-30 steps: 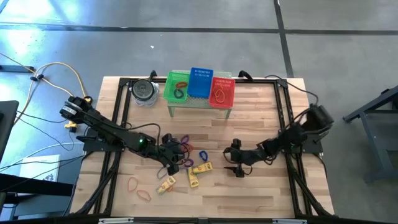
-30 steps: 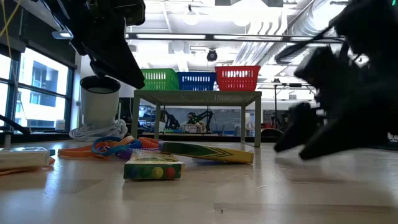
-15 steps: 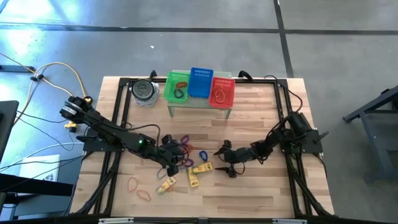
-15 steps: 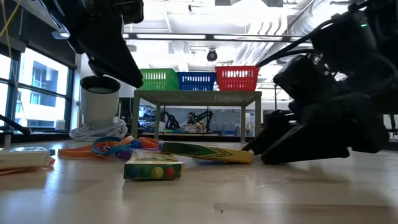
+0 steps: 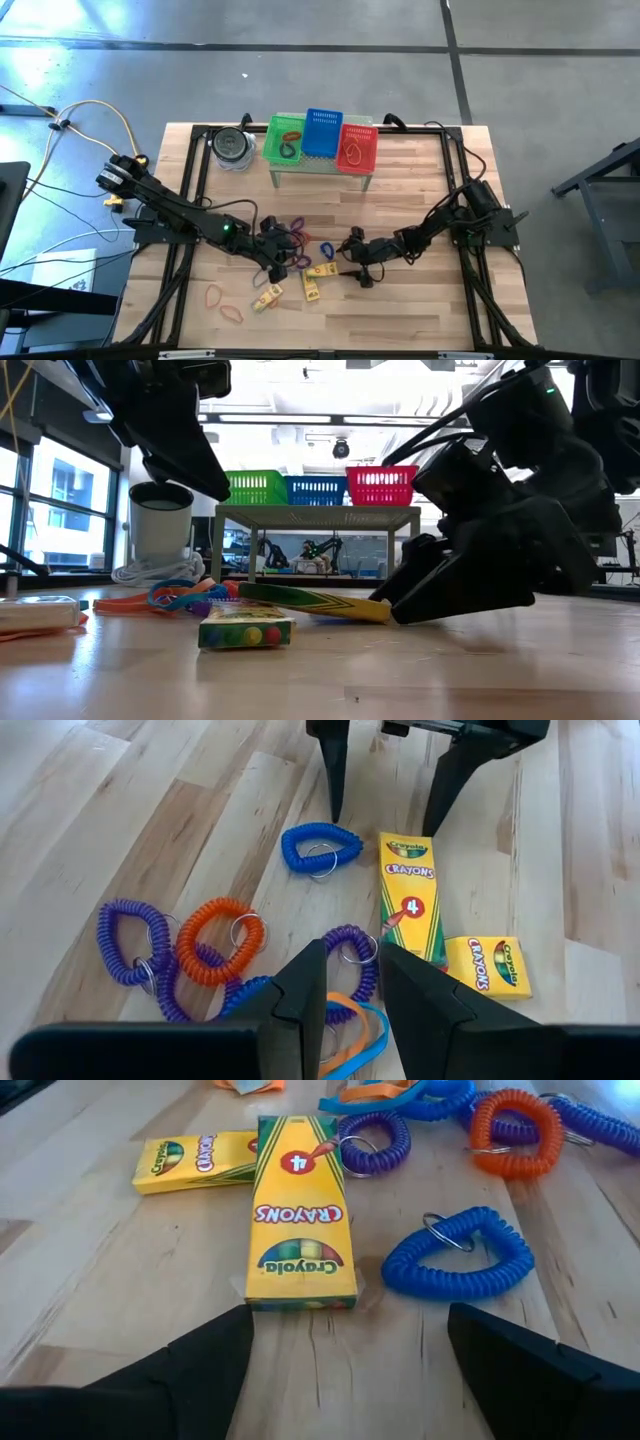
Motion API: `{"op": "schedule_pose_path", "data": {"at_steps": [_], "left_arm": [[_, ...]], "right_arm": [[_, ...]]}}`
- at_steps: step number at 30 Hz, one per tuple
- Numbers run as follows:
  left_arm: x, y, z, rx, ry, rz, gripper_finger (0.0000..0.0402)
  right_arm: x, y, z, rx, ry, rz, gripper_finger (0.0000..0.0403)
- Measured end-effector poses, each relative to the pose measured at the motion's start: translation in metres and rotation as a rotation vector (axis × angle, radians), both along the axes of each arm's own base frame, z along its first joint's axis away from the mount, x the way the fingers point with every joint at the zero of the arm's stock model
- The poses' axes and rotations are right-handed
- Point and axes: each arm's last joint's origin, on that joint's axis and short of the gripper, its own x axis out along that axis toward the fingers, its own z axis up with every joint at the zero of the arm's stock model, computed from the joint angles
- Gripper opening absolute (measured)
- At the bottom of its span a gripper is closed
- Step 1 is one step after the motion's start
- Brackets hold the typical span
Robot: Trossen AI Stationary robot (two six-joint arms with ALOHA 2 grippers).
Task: Pick & Place Office Desk Supplies
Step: Put the yellow crayon box into the blue bin on the shelf
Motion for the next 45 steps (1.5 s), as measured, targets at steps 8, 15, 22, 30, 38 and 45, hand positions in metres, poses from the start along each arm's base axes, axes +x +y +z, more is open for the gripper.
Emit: {"op": "schedule_pose_path", "data": {"at_steps": [8,15,22,30,38,45], "left_arm": [[0.000,0.000,0.000,0.001,0.003,-0.001,0.0093],[0.000,0.000,0.000,0.000,0.003,-0.001,0.0093],[0.000,0.000,0.000,0.000,0.003,-0.002,0.0093],[0.000,0.000,0.000,-0.002,0.004,-0.003,0.0093],[-0.002,-0.004,0.000,-0.007,0.006,-0.025,0.0093],[-0.006,-0.015,0.000,-0.034,0.002,-0.041,0.0093]], "right_arm": [[-0.003,0.004,-0.002,0.056,0.037,-0.062,0.0325],[-0.004,0.005,-0.003,0.065,0.045,-0.043,0.0325],[-0.005,0.011,-0.001,-0.043,-0.006,0.048,0.0325],[-0.003,0.015,0.001,-0.049,-0.015,0.102,0.0325],[0.010,0.025,0.008,-0.100,-0.037,0.132,0.0325],[0.016,0.025,0.010,-0.091,-0.017,0.101,0.0325]]}}
